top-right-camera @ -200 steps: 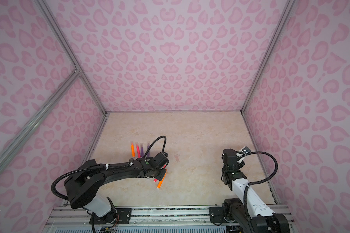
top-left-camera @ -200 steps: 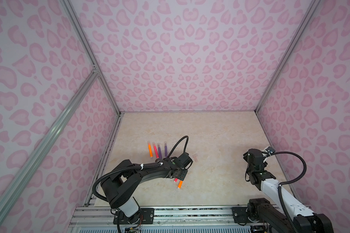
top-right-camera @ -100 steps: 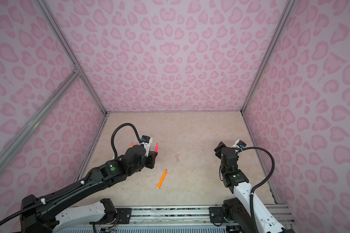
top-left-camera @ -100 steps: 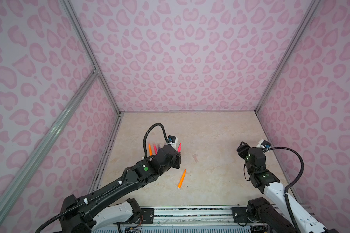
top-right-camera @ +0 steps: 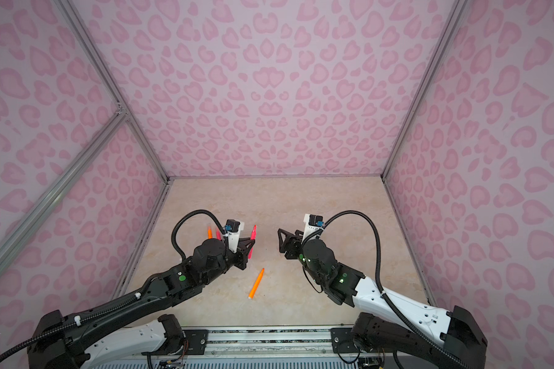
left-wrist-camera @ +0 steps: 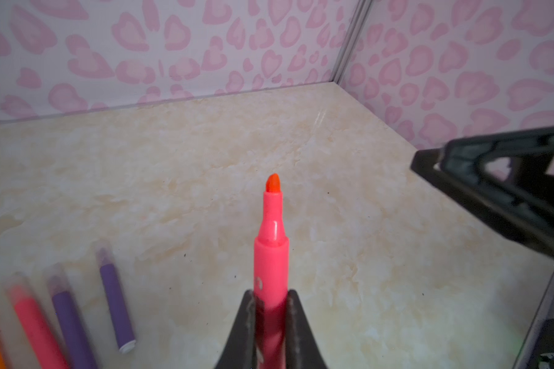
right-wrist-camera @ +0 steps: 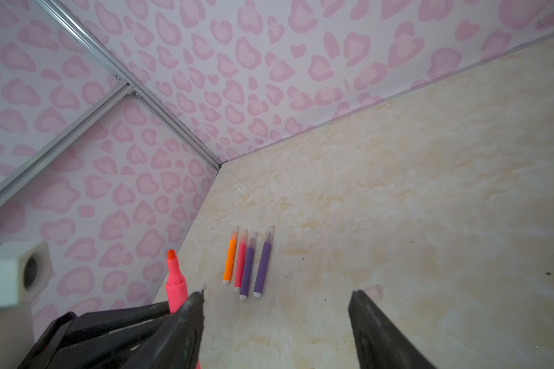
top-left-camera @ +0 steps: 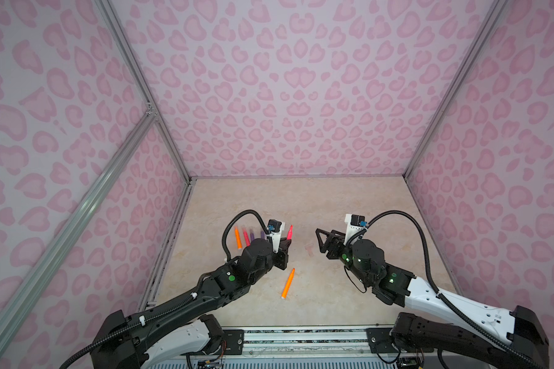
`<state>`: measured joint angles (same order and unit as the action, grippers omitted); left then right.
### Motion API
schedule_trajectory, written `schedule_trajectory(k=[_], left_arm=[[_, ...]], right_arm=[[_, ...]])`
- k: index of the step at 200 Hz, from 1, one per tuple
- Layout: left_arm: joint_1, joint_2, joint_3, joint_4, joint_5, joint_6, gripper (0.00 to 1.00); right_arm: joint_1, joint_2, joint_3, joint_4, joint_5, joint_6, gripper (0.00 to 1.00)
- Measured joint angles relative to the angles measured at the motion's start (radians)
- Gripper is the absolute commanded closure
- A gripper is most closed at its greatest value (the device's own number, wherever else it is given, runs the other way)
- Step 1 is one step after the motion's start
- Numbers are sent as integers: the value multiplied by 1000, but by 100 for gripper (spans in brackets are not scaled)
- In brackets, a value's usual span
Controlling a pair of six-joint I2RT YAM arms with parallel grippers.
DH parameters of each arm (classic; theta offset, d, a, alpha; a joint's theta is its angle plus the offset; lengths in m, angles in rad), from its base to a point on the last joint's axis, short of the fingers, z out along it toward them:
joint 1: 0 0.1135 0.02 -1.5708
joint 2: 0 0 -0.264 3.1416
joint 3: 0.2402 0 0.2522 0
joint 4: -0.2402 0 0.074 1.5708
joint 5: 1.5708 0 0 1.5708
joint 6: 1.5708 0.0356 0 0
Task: Insert the pens into the pen caps
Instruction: 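Bring the right gripper to the pink highlighter tip while the left gripper holds it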
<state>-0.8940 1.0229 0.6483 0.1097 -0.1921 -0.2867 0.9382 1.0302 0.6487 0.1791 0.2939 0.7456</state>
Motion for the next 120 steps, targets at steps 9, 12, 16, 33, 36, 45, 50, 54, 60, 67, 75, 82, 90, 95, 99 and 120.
schedule_trajectory(k=[9,12,16,33,36,45,50,54,60,67,75,82,90,95,99,120], left_arm=[[-3,4,0,28,34,16,97],[-4,5,0,35,45,22,97],[-4,7,-2,44,60,27,97],[-8,14,-6,69,97,41,97],[-8,17,-6,73,101,45,97],[-8,24,-6,79,110,53,97],[-9,28,-5,79,110,53,97],[-9,32,-5,79,111,54,97],[-9,37,-5,79,114,56,97],[-9,42,-5,79,115,57,97],[-8,47,-5,80,116,61,97],[-8,51,-5,80,117,61,97],[-9,53,-5,81,122,61,97],[-10,54,-5,82,127,61,97],[-10,54,-5,82,132,61,97],[-11,50,-6,86,151,65,97]], right_arm=[[23,41,21,11,-9,3,30],[29,51,26,14,-15,3,31],[37,67,35,19,-26,3,32],[66,125,69,41,-50,3,34],[70,133,75,43,-57,3,34],[79,153,89,47,-62,3,34],[84,162,96,48,-59,4,34],[86,166,100,48,-60,4,34],[91,171,106,47,-62,3,34],[94,173,113,47,-61,3,34],[97,174,118,48,-62,3,35],[99,174,120,50,-61,3,36],[101,175,119,55,-58,3,38],[101,176,118,60,-58,3,40],[101,178,115,66,-58,3,41],[100,192,106,84,-51,25,48]])
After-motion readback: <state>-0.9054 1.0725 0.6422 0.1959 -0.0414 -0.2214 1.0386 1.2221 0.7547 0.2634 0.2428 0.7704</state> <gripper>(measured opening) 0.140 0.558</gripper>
